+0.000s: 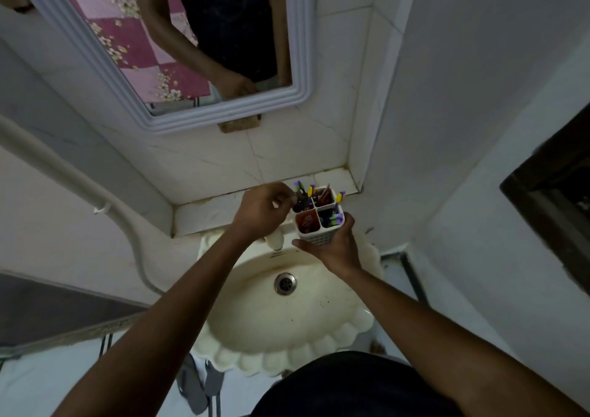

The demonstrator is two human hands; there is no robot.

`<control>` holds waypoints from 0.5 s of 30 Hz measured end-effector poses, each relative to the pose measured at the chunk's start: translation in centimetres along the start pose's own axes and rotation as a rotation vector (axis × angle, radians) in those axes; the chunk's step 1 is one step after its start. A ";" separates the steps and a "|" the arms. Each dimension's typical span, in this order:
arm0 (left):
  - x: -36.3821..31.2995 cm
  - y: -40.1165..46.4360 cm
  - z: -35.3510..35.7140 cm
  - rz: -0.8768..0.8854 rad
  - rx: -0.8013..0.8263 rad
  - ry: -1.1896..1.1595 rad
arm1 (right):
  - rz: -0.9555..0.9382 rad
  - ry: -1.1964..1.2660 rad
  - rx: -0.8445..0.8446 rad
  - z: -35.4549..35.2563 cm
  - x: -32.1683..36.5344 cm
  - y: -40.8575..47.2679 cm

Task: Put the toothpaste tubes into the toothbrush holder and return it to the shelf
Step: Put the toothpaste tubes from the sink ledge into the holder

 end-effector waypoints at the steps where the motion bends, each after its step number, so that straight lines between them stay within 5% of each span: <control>1: 0.6 -0.2 -0.3 -0.057 -0.032 -0.035 | 0.000 0.014 -0.016 0.1 0.1 -0.1; 5: 2.4 -1.2 -1.3 -0.158 -0.109 -0.127 | -0.006 0.108 -0.084 0.5 0.6 -0.3; 15: 1.6 -2.1 -3.0 -0.088 -0.205 -0.174 | -0.100 0.139 -0.299 -1.0 3.8 1.0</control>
Point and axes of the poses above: each hand's wrist, its own y-axis towards the middle knuckle, its own z-axis out of the palm, x = y × z, the point moved 3 cm from there along y, towards the middle knuckle, and after that the axes turned 14 degrees about -x, right-handed, at the moved point
